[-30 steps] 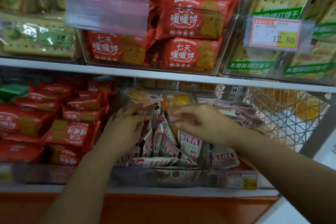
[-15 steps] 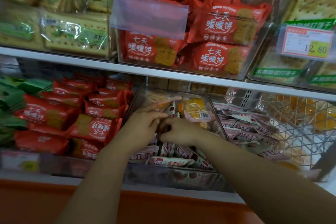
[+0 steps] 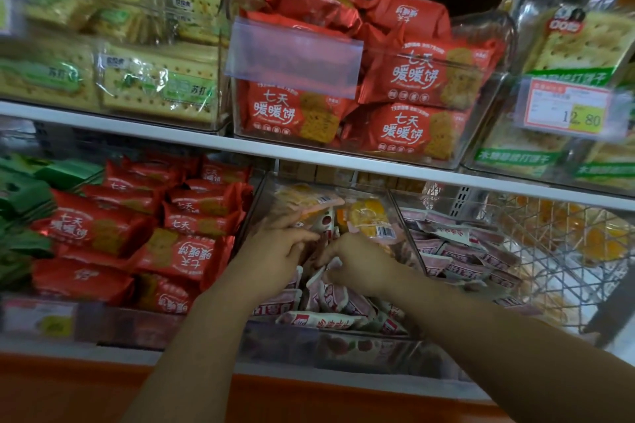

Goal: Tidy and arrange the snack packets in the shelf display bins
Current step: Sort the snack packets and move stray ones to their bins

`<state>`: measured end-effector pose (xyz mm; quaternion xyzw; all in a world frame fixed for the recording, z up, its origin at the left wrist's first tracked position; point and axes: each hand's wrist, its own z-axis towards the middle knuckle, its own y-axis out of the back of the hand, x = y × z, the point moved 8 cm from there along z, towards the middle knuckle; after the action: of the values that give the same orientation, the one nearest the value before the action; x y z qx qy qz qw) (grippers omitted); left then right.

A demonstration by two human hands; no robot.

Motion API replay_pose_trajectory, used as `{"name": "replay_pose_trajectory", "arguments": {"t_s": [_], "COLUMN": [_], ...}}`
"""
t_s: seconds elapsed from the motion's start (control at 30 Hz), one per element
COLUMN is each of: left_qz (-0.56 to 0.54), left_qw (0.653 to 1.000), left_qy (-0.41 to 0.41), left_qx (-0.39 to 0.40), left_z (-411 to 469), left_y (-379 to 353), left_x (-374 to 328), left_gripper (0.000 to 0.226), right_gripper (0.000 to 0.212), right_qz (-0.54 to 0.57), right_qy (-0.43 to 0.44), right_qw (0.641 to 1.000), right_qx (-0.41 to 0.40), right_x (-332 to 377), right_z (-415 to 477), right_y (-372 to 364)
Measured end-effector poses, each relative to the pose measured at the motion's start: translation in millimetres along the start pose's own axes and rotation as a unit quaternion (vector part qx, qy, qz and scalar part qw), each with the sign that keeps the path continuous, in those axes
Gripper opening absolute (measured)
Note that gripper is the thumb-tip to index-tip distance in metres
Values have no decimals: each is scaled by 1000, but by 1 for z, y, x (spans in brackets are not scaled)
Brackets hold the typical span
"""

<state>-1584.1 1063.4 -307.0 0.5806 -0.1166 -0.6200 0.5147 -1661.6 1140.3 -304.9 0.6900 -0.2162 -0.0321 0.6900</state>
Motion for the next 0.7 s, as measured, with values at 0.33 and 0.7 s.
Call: {"name": "replay_pose_trajectory", "arguments": {"t_s": [0.33, 0.7], "left_qz": [4, -52], "left_qw": [1000, 992], "left_qy": [-5, -65], "left_qx": [-5, -90], "left_z": [-2, -27], "left_y": [2, 31], "left_x": [-5, -52], "left_gripper": [32, 28], "right_gripper": [16, 17], "right_qz": [35, 192], "right_qy": [33, -10], "right_qw": [993, 934], "right_qx": [-109, -300], "right_x": [3, -21], "right_z": [-25, -85], "right_y": [36, 84]}}
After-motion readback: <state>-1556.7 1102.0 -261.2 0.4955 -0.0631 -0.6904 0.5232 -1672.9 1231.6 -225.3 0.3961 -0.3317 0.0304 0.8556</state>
